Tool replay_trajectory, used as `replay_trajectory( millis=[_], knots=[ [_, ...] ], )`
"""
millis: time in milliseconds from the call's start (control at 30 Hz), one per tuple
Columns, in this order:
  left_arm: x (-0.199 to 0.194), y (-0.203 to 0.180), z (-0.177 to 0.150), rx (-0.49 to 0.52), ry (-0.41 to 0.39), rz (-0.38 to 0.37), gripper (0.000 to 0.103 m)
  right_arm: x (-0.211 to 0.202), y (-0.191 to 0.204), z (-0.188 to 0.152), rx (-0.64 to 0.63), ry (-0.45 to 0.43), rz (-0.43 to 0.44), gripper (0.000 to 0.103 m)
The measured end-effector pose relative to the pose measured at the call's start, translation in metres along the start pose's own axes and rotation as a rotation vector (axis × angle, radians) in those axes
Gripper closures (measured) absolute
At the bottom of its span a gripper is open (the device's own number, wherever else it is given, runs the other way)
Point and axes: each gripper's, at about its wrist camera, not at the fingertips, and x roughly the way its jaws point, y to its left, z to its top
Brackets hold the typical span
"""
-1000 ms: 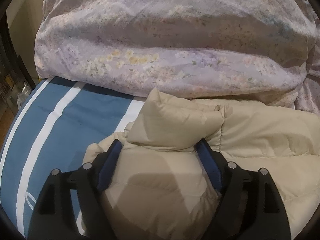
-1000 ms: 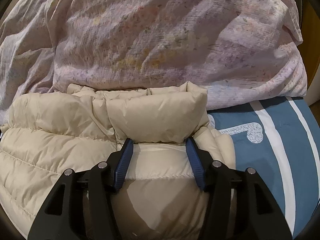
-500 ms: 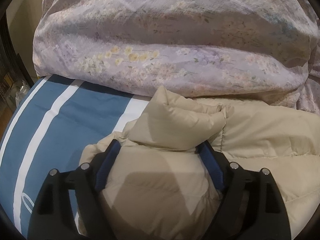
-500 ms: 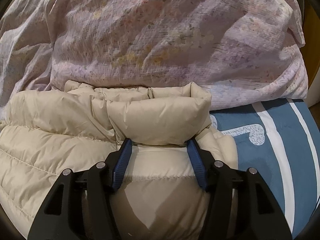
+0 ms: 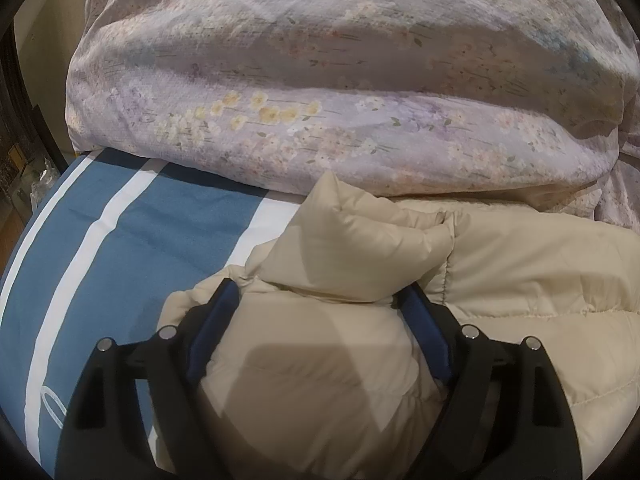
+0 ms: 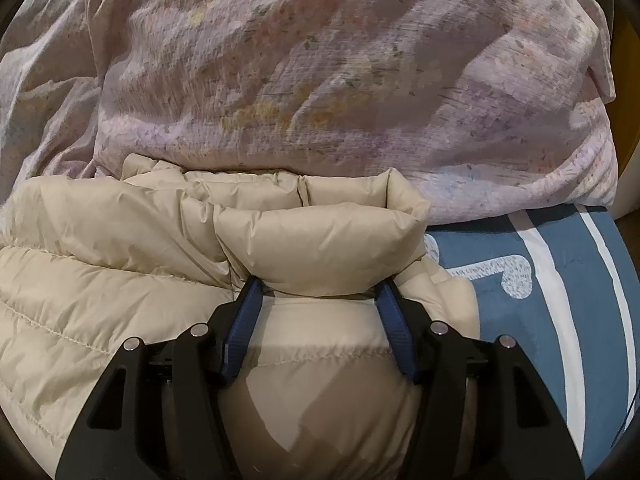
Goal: Fold large clothes
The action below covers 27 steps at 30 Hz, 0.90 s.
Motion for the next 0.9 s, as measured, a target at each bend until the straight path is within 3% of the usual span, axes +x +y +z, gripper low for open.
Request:
replay_trajectory(
  millis=[167, 300, 367, 500, 633, 900],
  knots=[
    [-0.004, 0.004, 0.002, -0.002, 0.026, 0.008, 0.022, 0.002, 0.003, 0.011, 0.002, 0.034, -0.002, 0.042],
    [-0.032, 0.020, -0.004, -0.037, 0.021, -0.040, 0.022, -0.022, -0.006, 0.014, 0.071, 0.036, 0.028, 0.042],
    [-0.045, 0.031, -0.009, -0.060, 0.016, -0.056, 0.022, -0.038, -0.015, 0.010, 0.103, 0.026, 0.024, 0.033],
    [-0.067, 0.063, -0.027, -0.139, 0.039, -0.081, 0.022, -0.062, -0.042, -0.007, 0.202, 0.044, 0.047, 0.027],
    [-0.076, 0.090, -0.053, -0.192, 0.091, -0.108, 0.022, -0.067, -0.068, -0.039, 0.322, 0.136, 0.101, 0.027],
    [-0.089, 0.092, -0.084, -0.221, 0.175, -0.185, 0.022, -0.071, -0.059, -0.080, 0.405, 0.216, 0.211, 0.028]
  ],
)
